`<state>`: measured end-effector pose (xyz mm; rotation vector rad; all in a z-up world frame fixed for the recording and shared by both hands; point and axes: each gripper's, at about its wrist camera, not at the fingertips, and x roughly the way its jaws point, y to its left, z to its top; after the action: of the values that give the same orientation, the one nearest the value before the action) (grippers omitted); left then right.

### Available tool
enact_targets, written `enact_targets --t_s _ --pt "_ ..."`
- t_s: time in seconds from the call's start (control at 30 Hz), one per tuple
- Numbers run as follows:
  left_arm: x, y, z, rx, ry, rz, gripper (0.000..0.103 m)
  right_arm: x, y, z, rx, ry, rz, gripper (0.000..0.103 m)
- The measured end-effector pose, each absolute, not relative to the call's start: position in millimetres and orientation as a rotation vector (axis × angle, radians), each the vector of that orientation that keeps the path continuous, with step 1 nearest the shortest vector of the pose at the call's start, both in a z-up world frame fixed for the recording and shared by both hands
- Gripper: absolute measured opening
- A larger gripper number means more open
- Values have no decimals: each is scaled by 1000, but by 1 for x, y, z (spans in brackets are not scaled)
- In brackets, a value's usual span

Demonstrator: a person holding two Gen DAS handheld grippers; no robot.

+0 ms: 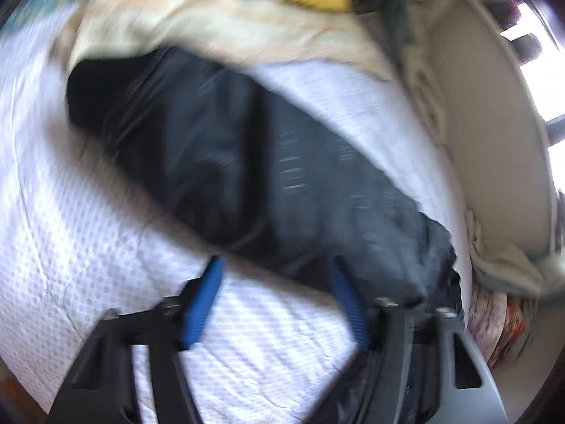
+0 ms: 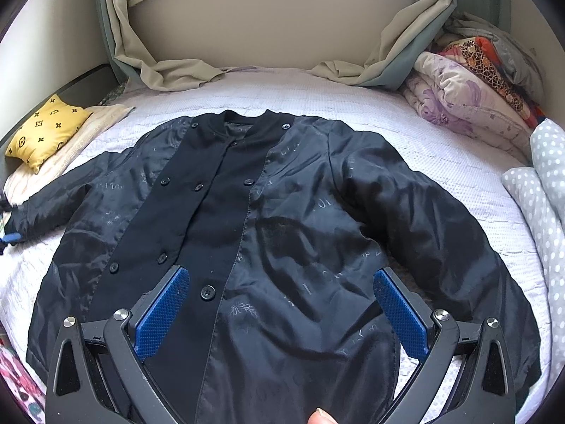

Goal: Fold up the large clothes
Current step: 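Move the left tool to the jacket sleeve and grasp its knit cuff, then lift the cuff with the left tool and lay the sleeve across the jacket body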

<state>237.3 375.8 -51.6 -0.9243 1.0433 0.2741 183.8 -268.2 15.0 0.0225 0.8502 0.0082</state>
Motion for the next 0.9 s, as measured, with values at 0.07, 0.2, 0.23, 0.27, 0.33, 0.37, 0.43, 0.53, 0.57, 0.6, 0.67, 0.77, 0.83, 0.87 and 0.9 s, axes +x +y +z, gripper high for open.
enact_targets --t_s 0.07,0.2,0.23,0.27,0.33,0.37,0.43,0.53,0.57,0.6,0.67,0.77,0.83,0.87,0.9 --pt "234 387 -69 -1036 1054 281 48 186 -267 14 22 854 12 103" --pt "231 406 -85 -1203 972 308 48 188 -265 12 10 857 18 103" --pt "231 410 -85 -1214 939 323 49 189 -265 12 9 858 18 103" --pt "232 413 -84 -1217 921 335 51 189 -265 11 8 859 18 103" --pt "234 418 -85 -1230 885 355 57 190 -265 10 9 864 15 103" --pt "236 421 -87 -1238 873 362 57 190 -265 9 10 866 13 103" --pt "239 425 -92 -1245 858 374 57 191 -266 6 9 873 10 103" --pt "242 425 -96 -1242 817 397 54 192 -266 3 3 880 5 103" --pt "243 425 -95 -1234 813 405 52 192 -265 2 -2 881 3 103" --pt "245 426 -94 -1219 810 412 45 192 -265 1 -7 882 0 103" --pt "246 426 -91 -1193 806 424 31 192 -265 0 -14 883 -7 103" --pt "246 426 -81 -1166 782 425 18 193 -267 -1 -7 885 -10 103" --pt "248 421 -66 -1092 773 435 15 193 -269 0 -6 880 -15 103" --pt "249 417 -59 -1049 769 443 15 192 -269 1 -6 878 -18 103" --pt "251 412 -50 -1002 764 450 14 192 -270 2 -3 875 -20 103"
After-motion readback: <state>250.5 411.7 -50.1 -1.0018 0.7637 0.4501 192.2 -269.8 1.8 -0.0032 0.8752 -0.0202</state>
